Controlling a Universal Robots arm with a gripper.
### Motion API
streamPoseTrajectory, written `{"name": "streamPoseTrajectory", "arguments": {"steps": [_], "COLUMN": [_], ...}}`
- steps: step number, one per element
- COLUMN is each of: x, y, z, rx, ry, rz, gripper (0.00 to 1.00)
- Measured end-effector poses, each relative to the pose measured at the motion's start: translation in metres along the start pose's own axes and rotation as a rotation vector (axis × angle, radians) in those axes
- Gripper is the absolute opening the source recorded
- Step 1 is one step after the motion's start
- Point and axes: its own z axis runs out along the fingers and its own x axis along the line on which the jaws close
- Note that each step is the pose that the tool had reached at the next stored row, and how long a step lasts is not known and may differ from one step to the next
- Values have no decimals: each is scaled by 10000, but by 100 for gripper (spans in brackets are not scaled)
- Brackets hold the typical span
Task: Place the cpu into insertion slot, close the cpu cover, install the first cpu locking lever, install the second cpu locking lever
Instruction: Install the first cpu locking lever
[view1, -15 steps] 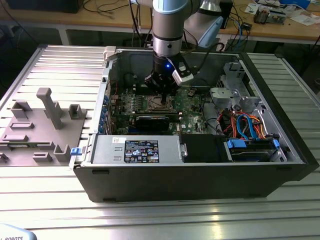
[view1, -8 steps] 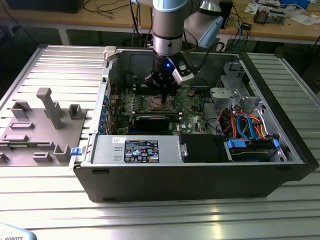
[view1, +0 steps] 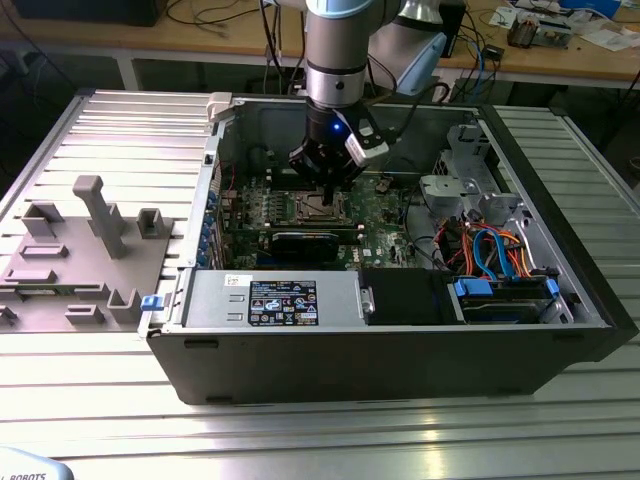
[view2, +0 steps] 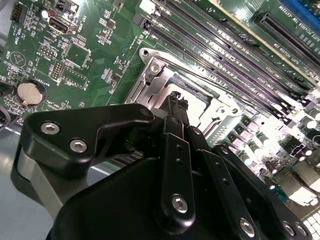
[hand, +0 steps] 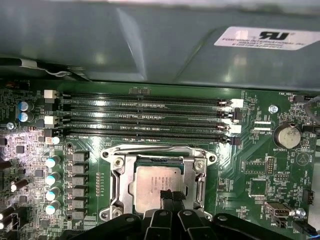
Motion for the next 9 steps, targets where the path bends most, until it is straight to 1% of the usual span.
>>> {"name": "streamPoseTrajectory", "arguments": {"steps": [1,3,5,9], "x": [-1,-1,-2,-1], "y": [-1,-2,-3,-4], "z": [-12,-29,-49,-52], "rx": [24,46,50,51], "ry": [0,1,1,1], "rz": [-1,-2,-1,-1], "gripper": [11,11,11,11]}}
